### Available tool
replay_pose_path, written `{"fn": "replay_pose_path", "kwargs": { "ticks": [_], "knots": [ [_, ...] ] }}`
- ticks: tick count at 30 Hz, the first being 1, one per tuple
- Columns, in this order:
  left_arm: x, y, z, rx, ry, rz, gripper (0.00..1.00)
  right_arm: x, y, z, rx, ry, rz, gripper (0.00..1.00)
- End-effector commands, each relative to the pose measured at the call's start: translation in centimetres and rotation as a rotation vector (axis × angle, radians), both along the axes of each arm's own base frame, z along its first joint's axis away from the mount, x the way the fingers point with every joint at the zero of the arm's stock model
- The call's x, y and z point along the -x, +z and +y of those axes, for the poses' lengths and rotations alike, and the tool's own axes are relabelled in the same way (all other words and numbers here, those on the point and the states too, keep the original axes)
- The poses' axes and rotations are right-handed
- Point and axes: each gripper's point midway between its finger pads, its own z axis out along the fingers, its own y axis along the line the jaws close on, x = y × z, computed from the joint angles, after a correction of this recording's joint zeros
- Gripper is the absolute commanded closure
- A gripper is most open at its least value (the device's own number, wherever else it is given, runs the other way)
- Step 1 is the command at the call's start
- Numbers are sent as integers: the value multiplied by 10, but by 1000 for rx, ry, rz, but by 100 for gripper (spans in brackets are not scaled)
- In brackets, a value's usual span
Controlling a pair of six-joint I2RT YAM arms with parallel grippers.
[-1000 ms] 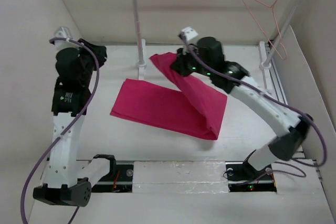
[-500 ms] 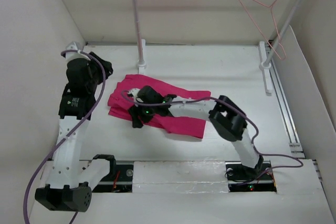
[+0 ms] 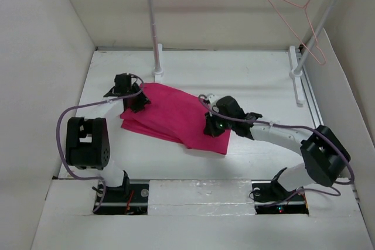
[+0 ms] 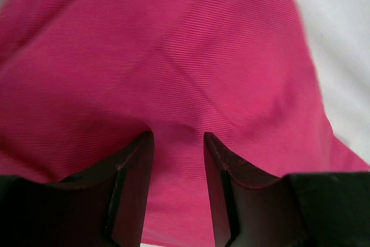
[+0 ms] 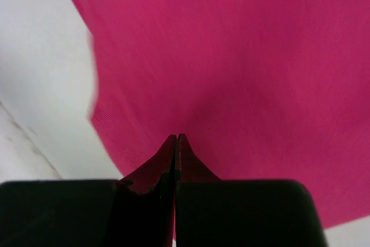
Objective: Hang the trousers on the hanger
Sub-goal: Fold the trousers, then grab a hanger with the right arm
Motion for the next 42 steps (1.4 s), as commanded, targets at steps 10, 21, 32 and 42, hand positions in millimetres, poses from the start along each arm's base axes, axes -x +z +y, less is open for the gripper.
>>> {"fn": "replay_pose_path", "kwargs": {
  "ticks": [10,21,32,42],
  "knots": [
    [114,-45,102,28,431,149,65,51,-68,-74,85,-50,150,100],
    [53,85,-13,106,-7,-224,68,-51,26,-31,-122,62,-34,99],
    [88,15,-151,42,-428,-34,69,-155,-42,-41,-269,-60,27,100],
    [103,26,-105,-142,-390,-93,70,-134,103,-14,-345,86,-218,56]
  ]
}}
